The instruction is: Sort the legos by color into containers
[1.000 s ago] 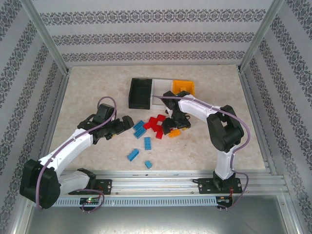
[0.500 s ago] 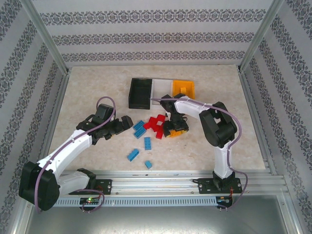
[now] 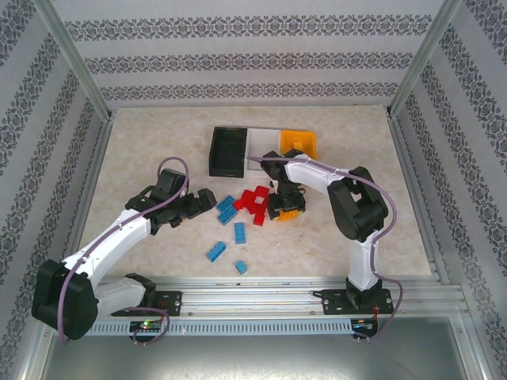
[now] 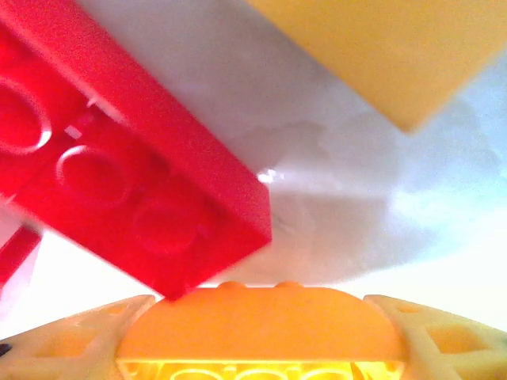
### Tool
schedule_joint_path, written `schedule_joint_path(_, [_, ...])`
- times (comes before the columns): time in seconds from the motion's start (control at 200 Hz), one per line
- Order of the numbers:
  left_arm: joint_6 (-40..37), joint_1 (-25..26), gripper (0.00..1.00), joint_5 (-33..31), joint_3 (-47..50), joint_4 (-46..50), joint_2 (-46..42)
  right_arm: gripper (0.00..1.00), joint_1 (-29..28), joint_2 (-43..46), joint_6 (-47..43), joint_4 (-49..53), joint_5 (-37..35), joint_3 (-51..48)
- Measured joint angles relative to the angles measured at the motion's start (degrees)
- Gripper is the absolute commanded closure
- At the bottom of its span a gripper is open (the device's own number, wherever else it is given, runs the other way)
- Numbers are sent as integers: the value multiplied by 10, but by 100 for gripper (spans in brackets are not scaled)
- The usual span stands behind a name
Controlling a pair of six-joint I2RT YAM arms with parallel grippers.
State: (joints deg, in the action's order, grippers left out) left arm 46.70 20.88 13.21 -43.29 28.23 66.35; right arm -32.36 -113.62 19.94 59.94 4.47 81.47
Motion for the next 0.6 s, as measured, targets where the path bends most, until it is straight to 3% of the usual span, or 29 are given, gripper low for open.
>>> schedule_joint_path(0.255, [-9,0,0,2,-9,0,37,45,55,63,11,48,14,87])
schedule_joint_path(0.6, [-30,0,0,2,-50,0,62,46,165,44,39,61,39,281])
